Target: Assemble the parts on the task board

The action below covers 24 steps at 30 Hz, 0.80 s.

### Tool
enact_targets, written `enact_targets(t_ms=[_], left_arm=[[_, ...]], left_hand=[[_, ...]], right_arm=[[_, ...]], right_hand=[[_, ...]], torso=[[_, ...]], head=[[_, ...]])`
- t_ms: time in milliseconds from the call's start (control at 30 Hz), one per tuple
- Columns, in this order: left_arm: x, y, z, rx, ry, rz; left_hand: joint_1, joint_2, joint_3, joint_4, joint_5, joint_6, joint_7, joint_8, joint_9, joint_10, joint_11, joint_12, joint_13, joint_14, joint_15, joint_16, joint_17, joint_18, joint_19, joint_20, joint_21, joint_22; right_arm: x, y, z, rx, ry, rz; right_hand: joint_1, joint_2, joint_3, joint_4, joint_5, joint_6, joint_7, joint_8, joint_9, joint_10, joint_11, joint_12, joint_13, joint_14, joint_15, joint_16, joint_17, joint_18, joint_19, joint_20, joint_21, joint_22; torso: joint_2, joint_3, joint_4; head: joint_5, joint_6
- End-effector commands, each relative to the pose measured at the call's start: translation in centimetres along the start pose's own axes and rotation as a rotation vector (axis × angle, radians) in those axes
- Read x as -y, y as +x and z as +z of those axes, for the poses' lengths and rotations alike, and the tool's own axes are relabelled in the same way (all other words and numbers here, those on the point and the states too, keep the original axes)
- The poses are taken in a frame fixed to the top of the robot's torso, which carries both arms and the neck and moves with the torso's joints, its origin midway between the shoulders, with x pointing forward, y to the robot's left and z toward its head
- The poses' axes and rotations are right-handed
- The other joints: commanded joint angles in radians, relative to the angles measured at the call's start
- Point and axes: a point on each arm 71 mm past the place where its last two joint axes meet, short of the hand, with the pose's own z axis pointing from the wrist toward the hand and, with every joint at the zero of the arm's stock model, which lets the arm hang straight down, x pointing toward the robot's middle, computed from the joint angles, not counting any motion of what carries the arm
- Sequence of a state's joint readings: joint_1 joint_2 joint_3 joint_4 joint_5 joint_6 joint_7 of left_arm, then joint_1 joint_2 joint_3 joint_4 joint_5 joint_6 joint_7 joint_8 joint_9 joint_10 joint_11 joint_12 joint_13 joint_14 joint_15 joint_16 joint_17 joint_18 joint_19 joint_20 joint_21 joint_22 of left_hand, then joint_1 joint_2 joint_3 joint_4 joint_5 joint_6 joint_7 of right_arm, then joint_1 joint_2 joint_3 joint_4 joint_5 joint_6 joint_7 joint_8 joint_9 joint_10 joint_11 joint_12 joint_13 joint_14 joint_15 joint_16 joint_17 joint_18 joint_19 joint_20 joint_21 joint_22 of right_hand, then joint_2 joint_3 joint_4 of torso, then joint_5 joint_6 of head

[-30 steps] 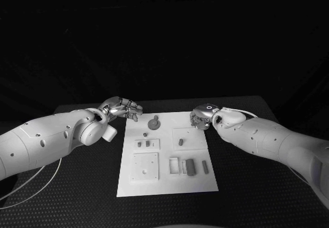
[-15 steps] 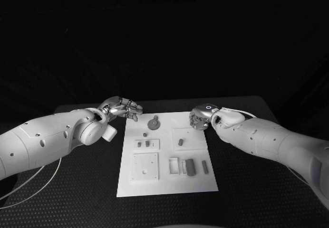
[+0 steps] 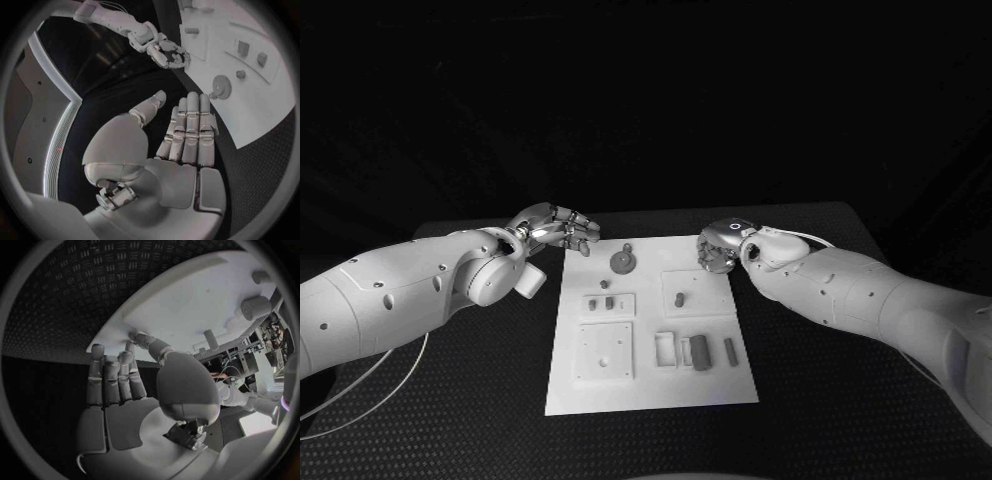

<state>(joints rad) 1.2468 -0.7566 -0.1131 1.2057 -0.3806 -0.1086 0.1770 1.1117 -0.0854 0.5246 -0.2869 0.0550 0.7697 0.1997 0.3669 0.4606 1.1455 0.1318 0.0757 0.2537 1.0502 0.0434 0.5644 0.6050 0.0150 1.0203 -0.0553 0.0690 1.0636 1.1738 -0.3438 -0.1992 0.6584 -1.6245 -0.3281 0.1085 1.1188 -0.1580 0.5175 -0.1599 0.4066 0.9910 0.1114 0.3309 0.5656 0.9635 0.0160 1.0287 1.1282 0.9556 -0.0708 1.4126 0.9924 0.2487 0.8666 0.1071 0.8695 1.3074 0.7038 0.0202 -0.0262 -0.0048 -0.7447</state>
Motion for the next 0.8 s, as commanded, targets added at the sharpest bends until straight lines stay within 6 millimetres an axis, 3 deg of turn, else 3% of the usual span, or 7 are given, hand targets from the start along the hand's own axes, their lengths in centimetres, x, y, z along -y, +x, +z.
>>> enact_targets(t_ms=[33, 300, 400, 500, 600, 800], left_arm=[[0.26, 0.16, 0.05, -0.01, 0.009, 0.004], [0.3, 0.19, 0.06, -0.012, 0.009, 0.01], [0.29, 0.15, 0.04, -0.011, 0.008, 0.01], [0.28, 0.12, 0.03, -0.01, 0.008, 0.011], [0.28, 0.11, 0.02, -0.01, 0.008, 0.011], [0.29, 0.08, 0.01, -0.007, 0.007, 0.011]], left_hand=[[0.006, -0.001, -0.004, 0.0, -0.002, -0.005, 0.004, 0.006, -0.002, -0.007, 0.003, -0.001, 0.0, 0.008, 0.001, -0.007, 0.001, -0.002, -0.001, 0.001, -0.001, -0.001], [0.008, -0.001, -0.004, 0.0, -0.001, -0.006, 0.004, 0.006, -0.002, -0.007, 0.003, -0.001, 0.0, 0.008, 0.001, -0.008, 0.002, -0.002, -0.001, 0.001, -0.001, -0.002], [0.008, -0.001, -0.004, 0.0, -0.001, -0.006, 0.004, 0.006, -0.002, -0.008, 0.003, -0.001, 0.0, 0.008, 0.001, -0.008, 0.002, -0.002, -0.001, 0.001, -0.001, -0.002], [0.008, -0.001, -0.004, 0.0, -0.001, -0.006, 0.004, 0.006, -0.002, -0.008, 0.003, -0.001, 0.0, 0.008, 0.001, -0.008, 0.002, -0.002, -0.001, 0.001, -0.001, -0.002], [0.008, -0.002, -0.004, 0.001, -0.002, -0.006, 0.004, 0.006, -0.003, -0.008, 0.003, -0.001, 0.0, 0.008, 0.001, -0.008, 0.002, -0.003, -0.001, 0.002, -0.001, -0.003], [0.007, -0.002, -0.004, 0.001, -0.002, -0.007, 0.004, 0.007, -0.003, -0.008, 0.004, -0.001, 0.0, 0.008, 0.001, -0.009, 0.003, -0.003, -0.001, 0.002, -0.001, -0.003]], right_arm=[[-0.06, 0.52, -0.05, -0.026, 0.01, -0.032], [0.07, 0.95, -0.15, -0.059, 0.021, -0.053], [0.08, 1.08, -0.2, -0.069, 0.018, -0.052], [0.0, 1.23, -0.27, -0.083, 0.005, -0.049], [-0.03, 1.35, -0.32, -0.096, 0.0, -0.039], [-0.1, 1.41, -0.35, -0.102, -0.002, -0.034]], right_hand=[[0.001, 0.007, 0.001, -0.001, 0.002, 0.006, 0.0, 0.004, 0.003, 0.001, -0.008, 0.007, -0.003, -0.001, -0.01, 0.005, -0.004, 0.013, 0.005, -0.006, 0.003, 0.016], [0.006, 0.018, 0.002, -0.004, 0.002, 0.013, -0.003, 0.007, 0.007, 0.005, -0.01, 0.01, -0.008, 0.0, -0.012, 0.011, -0.011, 0.013, 0.008, -0.008, 0.004, 0.016], [0.021, 0.048, 0.006, -0.02, 0.002, 0.015, -0.004, 0.007, 0.011, 0.006, -0.012, 0.011, -0.015, 0.0, -0.015, 0.015, -0.02, 0.013, 0.009, -0.01, 0.003, 0.016], [0.041, 0.102, 0.018, -0.058, 0.005, 0.018, -0.004, 0.009, 0.019, 0.01, -0.013, 0.016, -0.023, -0.001, -0.016, 0.024, -0.033, 0.013, 0.01, -0.01, 0.002, 0.015], [0.053, 0.111, 0.061, -0.069, 0.006, 0.028, -0.007, 0.011, 0.022, 0.017, -0.015, 0.02, -0.03, 0.002, -0.016, 0.031, -0.042, 0.013, 0.016, -0.01, 0.002, 0.015], [0.05, 0.122, 0.077, -0.079, 0.005, 0.031, -0.008, 0.01, 0.025, 0.017, -0.016, 0.023, -0.033, 0.002, -0.016, 0.036, -0.047, 0.013, 0.017, -0.009, 0.004, 0.017]], torso=[[0.0, 0.0002, 0.0], [0.0, -0.0002, -0.0001], [0.0, -0.0003, 0.0001], [0.0, 0.0001, -0.0002], [0.0, 0.0001, -0.0002], [0.0, 0.0003, -0.0001]], head=[[-0.001, -0.001], [-0.002, -0.002], [-0.002, -0.002], [-0.001, -0.002], [-0.001, -0.002], [-0.001, -0.003]])
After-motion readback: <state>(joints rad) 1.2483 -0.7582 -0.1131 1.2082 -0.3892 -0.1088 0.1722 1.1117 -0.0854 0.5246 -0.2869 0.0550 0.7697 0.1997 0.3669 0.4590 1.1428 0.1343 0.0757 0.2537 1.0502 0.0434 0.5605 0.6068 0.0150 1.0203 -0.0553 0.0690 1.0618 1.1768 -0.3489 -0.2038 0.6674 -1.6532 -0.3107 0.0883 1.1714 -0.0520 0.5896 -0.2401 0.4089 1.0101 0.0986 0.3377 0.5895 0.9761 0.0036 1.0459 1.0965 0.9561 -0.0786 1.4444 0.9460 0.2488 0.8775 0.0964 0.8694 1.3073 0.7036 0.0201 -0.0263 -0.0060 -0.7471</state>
